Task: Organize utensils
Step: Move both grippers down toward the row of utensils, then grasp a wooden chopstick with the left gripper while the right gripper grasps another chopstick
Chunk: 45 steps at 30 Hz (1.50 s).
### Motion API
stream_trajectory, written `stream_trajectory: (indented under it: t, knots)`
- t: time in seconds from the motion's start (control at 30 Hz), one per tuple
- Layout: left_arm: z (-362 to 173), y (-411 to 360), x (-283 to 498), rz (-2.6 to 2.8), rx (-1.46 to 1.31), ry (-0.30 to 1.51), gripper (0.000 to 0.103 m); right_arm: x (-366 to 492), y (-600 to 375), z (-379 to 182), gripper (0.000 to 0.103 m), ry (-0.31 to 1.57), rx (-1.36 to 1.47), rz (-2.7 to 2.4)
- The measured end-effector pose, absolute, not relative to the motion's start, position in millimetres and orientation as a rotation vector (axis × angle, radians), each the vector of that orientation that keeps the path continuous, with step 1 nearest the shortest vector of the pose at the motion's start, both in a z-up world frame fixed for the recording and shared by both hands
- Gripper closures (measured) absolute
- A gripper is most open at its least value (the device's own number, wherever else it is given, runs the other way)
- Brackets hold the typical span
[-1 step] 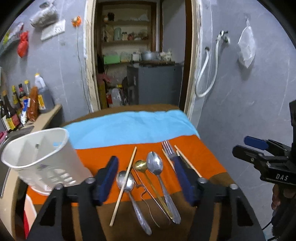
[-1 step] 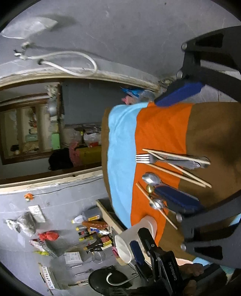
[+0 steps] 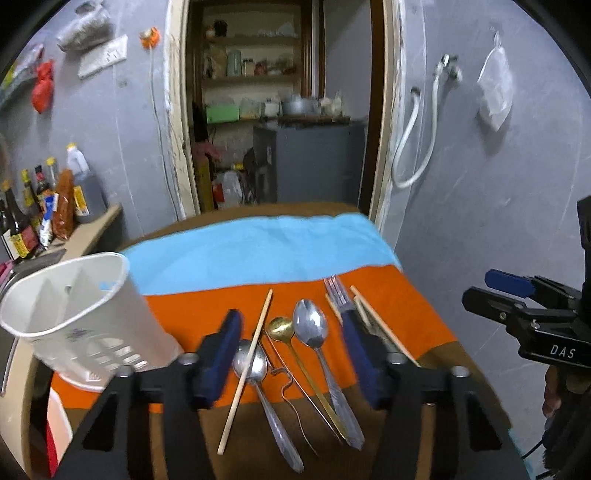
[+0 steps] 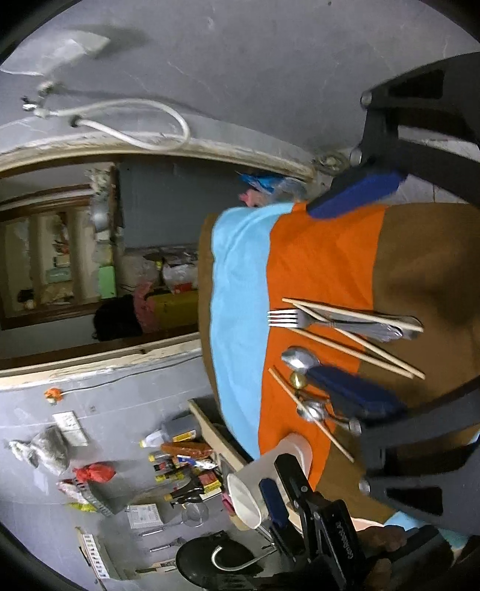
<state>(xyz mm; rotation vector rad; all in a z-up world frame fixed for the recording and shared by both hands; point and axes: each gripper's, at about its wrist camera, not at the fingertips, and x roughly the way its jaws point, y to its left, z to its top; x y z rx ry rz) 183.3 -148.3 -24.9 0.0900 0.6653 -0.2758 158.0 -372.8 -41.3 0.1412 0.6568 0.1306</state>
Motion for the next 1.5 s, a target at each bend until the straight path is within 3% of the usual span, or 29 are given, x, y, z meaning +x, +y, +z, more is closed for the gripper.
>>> stream_trajectory:
  t: [0.27, 0.67, 1.2, 1.3, 1.4, 1.5]
  knots:
    - [-63, -155, 237, -0.199, 0.106, 0.793, 0.077, 223, -365, -94, 0.067, 0.777, 0.18, 0.205]
    - [-91, -144, 283, -0.188, 0.061, 0.972, 0.091, 266, -346, -144, 0.077, 0.938, 0.226, 0.293]
    - [-99, -144, 320, -0.252, 0.025, 1.14, 0.092, 282, -343, -159, 0.081, 1.02, 0.265, 0.305]
    - [-98, -142, 323, -0.26, 0.005, 1.149, 0.098, 286, -342, -160, 0.081, 1.033, 0.272, 0.305]
    - [-96, -138, 324, -0.265, -0.031, 1.143, 0.098, 289, -344, -161, 0.089, 1.045, 0.319, 0.312]
    - [-96, -132, 320, -0.267, -0.089, 1.144, 0.098, 291, -348, -163, 0.091, 1.052, 0.354, 0.309]
